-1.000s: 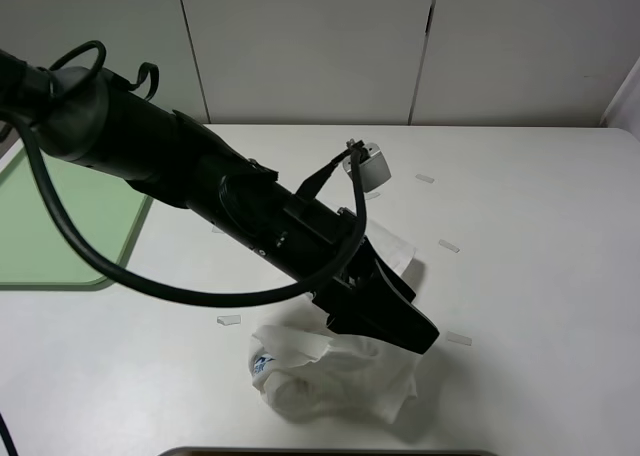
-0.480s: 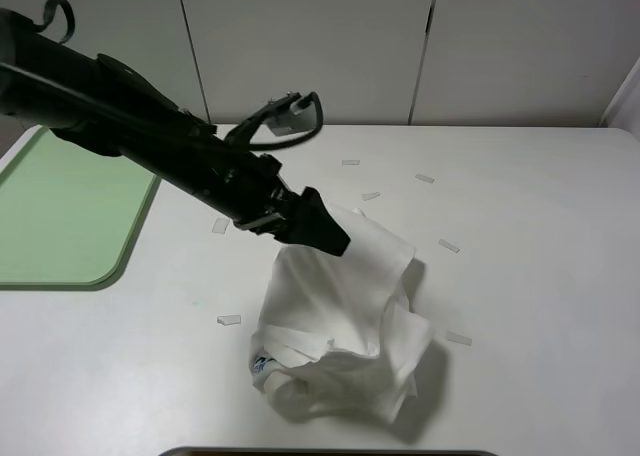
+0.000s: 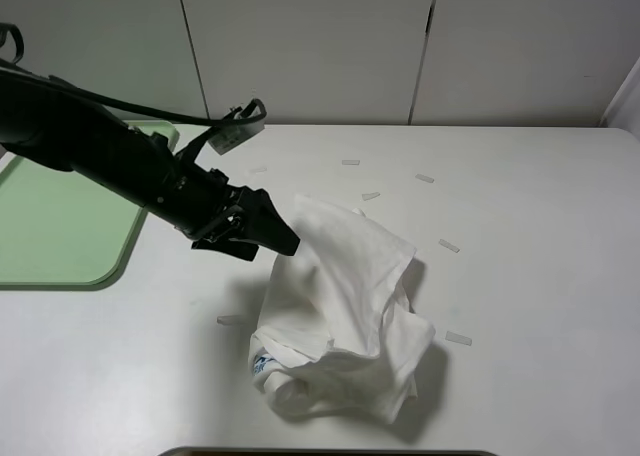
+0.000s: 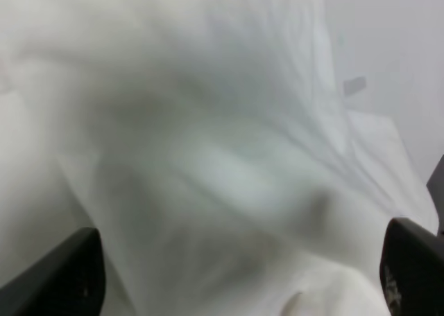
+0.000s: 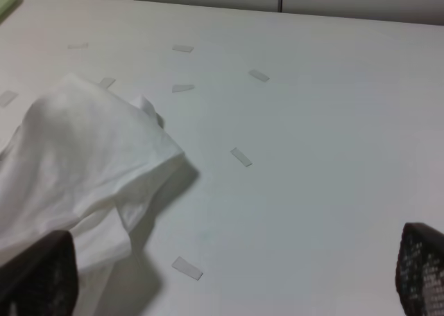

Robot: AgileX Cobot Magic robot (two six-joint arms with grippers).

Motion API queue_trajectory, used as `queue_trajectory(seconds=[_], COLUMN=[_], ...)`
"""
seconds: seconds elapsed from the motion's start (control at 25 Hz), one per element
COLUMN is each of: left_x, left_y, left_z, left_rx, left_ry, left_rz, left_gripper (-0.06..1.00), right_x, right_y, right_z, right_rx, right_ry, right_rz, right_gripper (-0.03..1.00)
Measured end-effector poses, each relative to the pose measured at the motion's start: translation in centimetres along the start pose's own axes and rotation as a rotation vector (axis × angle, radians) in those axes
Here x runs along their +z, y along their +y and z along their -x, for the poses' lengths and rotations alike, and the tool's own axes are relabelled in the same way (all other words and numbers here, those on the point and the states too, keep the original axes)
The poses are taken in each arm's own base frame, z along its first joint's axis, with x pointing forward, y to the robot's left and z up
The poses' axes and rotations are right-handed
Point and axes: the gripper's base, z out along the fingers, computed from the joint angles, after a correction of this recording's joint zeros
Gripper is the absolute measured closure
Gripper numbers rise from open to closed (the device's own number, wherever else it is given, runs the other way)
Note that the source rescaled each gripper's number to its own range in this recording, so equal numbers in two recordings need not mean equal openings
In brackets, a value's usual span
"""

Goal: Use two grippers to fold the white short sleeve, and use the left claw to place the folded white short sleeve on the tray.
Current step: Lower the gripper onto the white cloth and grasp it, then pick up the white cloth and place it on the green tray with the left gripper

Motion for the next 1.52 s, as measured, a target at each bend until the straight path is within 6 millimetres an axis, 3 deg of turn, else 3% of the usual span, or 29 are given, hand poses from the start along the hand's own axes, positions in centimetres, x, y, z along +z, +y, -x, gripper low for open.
queue_trajectory(seconds=[0.16, 0.44, 0.88, 0.96, 1.12, 1.32, 1.52], left_x=[1.5, 3.6, 6.6, 7.2, 7.4, 7.1, 4.1], left_y=[1.7, 3.2, 2.0, 1.9, 2.0, 2.0, 1.9], left_z=[-1.7, -2.6, -2.4, -2.6, -2.6, -2.6, -1.4], left_rx=[-0.044, -0.075, -0.024, -0.037, -0.039, -0.010, 0.172], left_ry=[0.026, 0.069, 0.011, 0.012, 0.012, 0.020, 0.023], left_rz=[-0.017, -0.030, -0.084, -0.080, -0.066, -0.039, 0.105], left_gripper=[0.15, 0.15, 0.17, 0.33, 0.78, 0.80, 0.80], right_x=[0.0, 0.0, 0.0, 0.0, 0.0, 0.0, 0.0], right_y=[0.0, 0.0, 0.1, 0.1, 0.1, 0.1, 0.2], right_z=[0.0, 0.0, 0.0, 0.0, 0.0, 0.0, 0.0], right_rx=[0.000, 0.001, 0.008, 0.008, 0.008, 0.010, 0.010], right_ry=[0.000, 0.000, -0.001, -0.001, -0.001, -0.001, -0.001], right_rz=[0.000, 0.001, 0.013, 0.014, 0.014, 0.016, 0.017], right_gripper=[-0.03, -0.03, -0.03, -0.03, -0.03, -0.03, -0.03])
